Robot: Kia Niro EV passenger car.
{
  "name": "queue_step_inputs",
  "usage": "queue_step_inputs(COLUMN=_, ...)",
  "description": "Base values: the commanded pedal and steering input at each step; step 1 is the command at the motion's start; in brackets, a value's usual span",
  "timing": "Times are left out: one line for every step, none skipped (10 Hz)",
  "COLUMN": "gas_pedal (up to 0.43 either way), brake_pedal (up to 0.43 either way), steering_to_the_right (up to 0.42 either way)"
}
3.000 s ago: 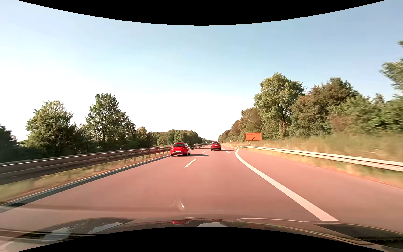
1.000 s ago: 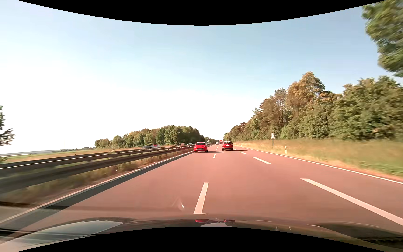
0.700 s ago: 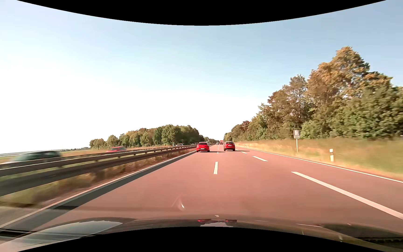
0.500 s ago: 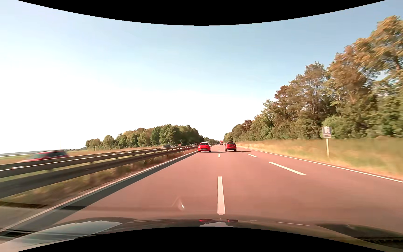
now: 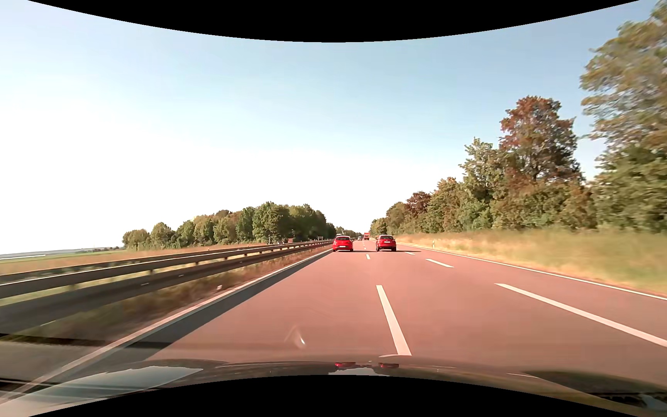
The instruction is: Follow the waypoints while adhering to traffic rules and regulations
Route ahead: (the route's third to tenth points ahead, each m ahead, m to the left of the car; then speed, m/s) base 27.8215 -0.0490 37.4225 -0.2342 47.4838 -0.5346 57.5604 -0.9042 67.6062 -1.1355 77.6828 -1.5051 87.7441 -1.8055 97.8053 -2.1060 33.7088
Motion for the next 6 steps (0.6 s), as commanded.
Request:
queue_step_inputs(gas_pedal=0.469, brake_pedal=0.006, steering_to_the_right=0.0)
queue_step_inputs(gas_pedal=0.469, brake_pedal=0.006, steering_to_the_right=0.001)
queue_step_inputs(gas_pedal=0.469, brake_pedal=0.006, steering_to_the_right=0.001)
queue_step_inputs(gas_pedal=0.469, brake_pedal=0.006, steering_to_the_right=0.0)
queue_step_inputs(gas_pedal=0.469, brake_pedal=0.006, steering_to_the_right=0.0)
queue_step_inputs(gas_pedal=0.469, brake_pedal=0.006, steering_to_the_right=0.001)
